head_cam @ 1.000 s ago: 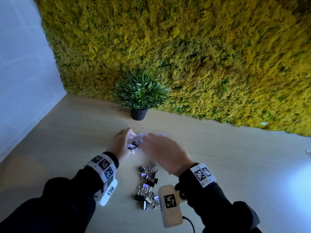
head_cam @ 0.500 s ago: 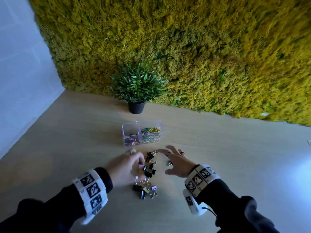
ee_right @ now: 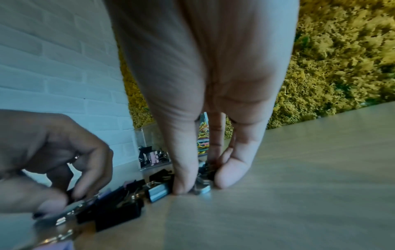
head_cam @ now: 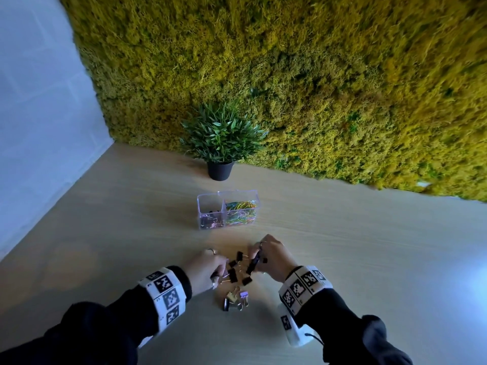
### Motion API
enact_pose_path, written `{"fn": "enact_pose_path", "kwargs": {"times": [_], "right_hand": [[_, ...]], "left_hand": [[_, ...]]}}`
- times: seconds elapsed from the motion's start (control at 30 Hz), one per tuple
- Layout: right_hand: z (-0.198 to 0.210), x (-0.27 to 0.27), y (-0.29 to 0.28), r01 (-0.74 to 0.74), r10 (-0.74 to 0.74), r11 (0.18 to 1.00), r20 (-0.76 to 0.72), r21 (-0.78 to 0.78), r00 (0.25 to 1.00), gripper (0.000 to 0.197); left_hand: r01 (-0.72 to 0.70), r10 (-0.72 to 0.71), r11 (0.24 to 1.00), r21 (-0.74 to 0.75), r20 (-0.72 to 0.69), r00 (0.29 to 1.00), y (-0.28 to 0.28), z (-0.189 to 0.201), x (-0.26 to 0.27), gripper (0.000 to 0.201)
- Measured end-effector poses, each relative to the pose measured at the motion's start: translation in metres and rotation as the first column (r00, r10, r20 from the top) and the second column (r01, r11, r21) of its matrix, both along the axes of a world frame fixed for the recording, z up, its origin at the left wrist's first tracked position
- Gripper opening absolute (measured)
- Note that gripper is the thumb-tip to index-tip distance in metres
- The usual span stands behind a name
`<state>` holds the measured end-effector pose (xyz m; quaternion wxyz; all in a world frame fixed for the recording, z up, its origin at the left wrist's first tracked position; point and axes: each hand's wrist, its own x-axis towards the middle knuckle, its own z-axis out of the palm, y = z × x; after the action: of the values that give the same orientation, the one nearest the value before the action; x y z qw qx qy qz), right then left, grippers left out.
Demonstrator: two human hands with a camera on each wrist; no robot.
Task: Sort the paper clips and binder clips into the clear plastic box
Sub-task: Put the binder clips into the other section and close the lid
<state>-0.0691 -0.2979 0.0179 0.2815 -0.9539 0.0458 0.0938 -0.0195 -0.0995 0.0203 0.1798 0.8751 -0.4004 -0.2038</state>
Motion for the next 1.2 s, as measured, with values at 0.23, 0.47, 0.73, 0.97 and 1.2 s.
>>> {"fn": "enact_pose_path", "kwargs": {"times": [0.23,0.47,0.73,0.97,1.2], "right_hand": [[0.0,-0.004,-0.002,0.051,-0.051,0.997,0.001,0.058,0.999,0.025],[0.006,-0.004,0.0,0.022,-0.025,0.999,-0.119,-0.031,0.993,0.024],[-0.001,-0.007,-0.001,0.107,-0.106,0.994,-0.132,-0.001,0.986,0.033],[-0.004,-0.009,-0.008,0.168,-0.168,0.986,-0.069,-0.005,0.983,0.025],[-0.001,-0.011,-0.013,0.213,-0.217,0.97,0.014,0.119,0.976,0.034]], "left_hand": [[-0.617,0.334,0.765,-0.185,-0.706,0.625,0.011,0.01,0.02,0.028],[-0.269,0.256,0.963,-0.008,-0.272,0.927,-0.006,0.02,0.015,0.017],[0.009,-0.004,0.942,0.335,-0.016,1.0,-0.016,0.026,0.014,0.037],[0.057,-0.051,0.957,0.283,-0.029,0.998,-0.019,0.019,0.016,0.02],[0.105,-0.098,0.974,0.198,-0.046,0.994,-0.019,0.018,0.016,0.029]]}}
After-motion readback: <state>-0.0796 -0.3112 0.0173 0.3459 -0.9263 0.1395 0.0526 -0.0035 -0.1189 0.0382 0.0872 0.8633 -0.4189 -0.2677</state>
